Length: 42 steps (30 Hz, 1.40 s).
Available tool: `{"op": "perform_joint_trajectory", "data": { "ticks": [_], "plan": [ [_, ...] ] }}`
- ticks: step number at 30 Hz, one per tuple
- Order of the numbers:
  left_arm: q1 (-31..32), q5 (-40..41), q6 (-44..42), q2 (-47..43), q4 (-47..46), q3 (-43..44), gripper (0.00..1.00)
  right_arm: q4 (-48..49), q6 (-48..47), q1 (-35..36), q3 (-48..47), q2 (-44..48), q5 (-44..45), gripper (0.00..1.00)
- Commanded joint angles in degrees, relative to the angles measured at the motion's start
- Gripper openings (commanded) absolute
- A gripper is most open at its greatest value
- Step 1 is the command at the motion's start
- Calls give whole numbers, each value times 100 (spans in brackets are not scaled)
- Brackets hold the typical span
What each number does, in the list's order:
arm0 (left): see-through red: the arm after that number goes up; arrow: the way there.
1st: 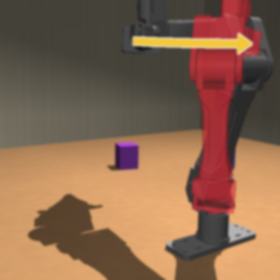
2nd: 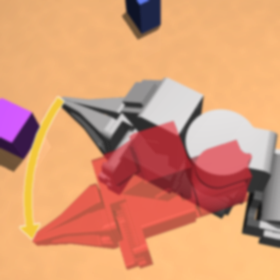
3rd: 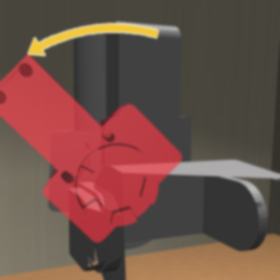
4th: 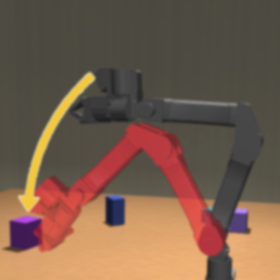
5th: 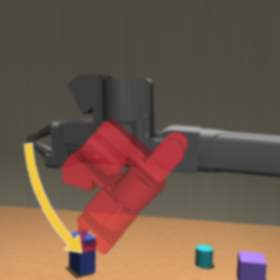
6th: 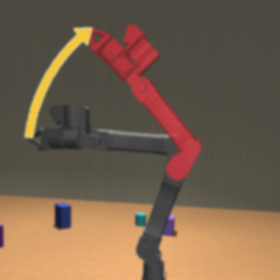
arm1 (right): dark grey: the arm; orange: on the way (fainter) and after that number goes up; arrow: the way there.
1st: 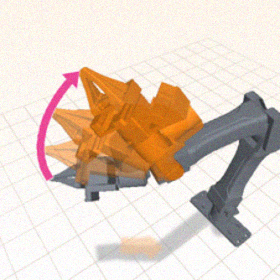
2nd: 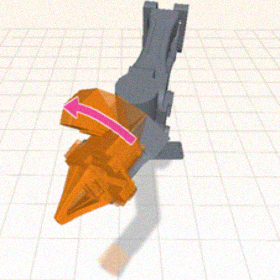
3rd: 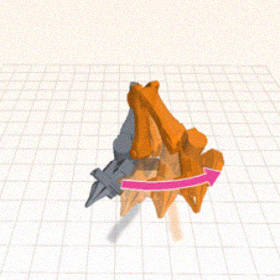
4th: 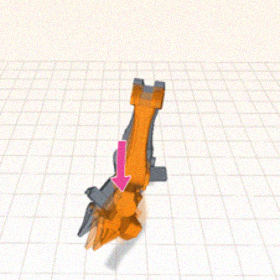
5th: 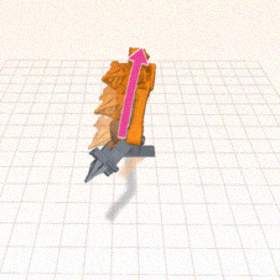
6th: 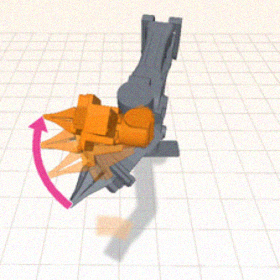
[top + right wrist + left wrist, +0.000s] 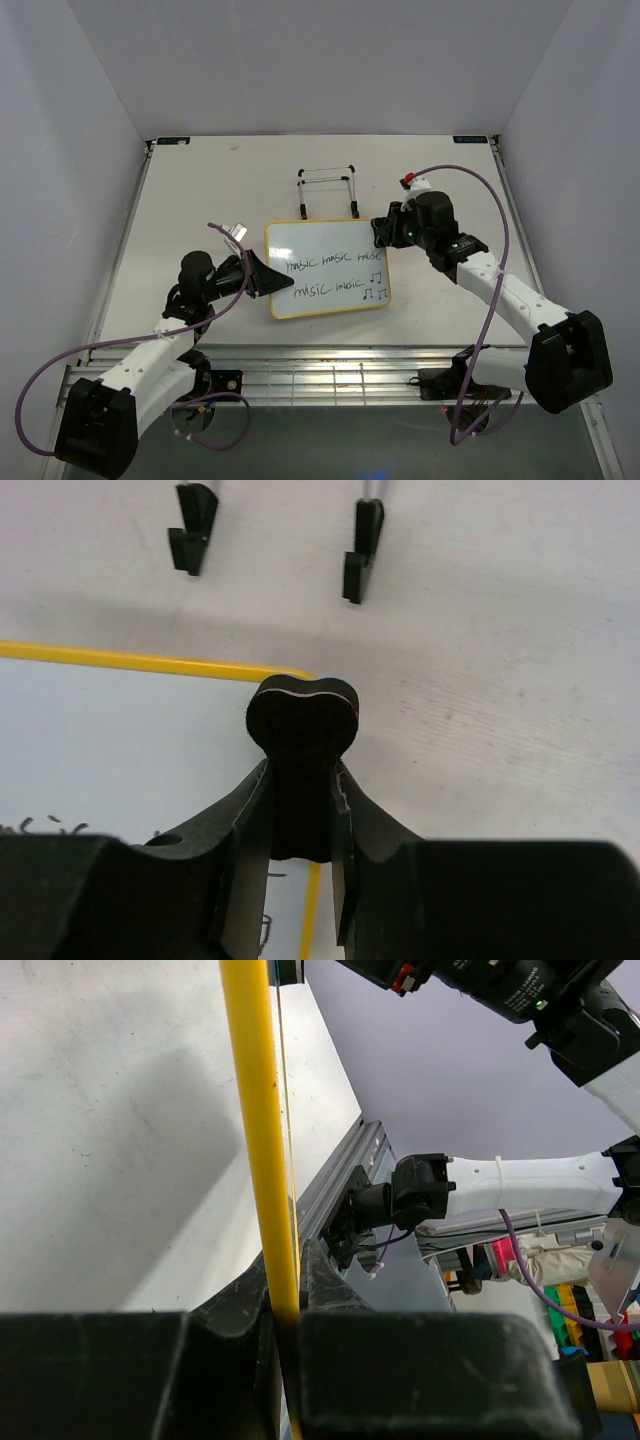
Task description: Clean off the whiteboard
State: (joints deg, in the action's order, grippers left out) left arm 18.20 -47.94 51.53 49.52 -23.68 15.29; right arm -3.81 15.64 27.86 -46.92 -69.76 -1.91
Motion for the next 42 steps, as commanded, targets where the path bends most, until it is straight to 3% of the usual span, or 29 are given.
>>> {"op": "perform_joint_trajectory", "data": {
  "ticks": [1,8,13,18,21,23,26,33,36,42],
  "plan": [
    [61,-699,59,-197,-1297,598,0,-480,-386,-342,183,-29,-81,22],
    [61,-708,86,-126,-1332,589,0,-419,-369,-299,-291,-47,-914,22],
    [61,-655,121,-109,-1350,607,0,-120,-123,456,-669,-117,-1119,22],
    [70,-637,235,-56,-1420,677,0,590,115,1921,-924,-222,-697,20],
    [79,-664,331,-12,-1464,739,0,620,-78,2512,-1248,-372,-119,20],
    [79,-637,402,-12,-1508,774,0,382,-149,2541,-1329,-425,558,20],
    [79,-620,533,-39,-1552,809,0,-4,-158,2208,-979,-206,1086,20],
    [79,-655,797,40,-1780,800,0,-365,-104,-197,164,428,570,20],
    [88,-690,903,102,-1973,774,0,-392,-307,-701,244,384,253,20],
    [88,-690,991,216,-2105,721,0,-339,-395,-703,-115,287,-441,19]
  ]
}}
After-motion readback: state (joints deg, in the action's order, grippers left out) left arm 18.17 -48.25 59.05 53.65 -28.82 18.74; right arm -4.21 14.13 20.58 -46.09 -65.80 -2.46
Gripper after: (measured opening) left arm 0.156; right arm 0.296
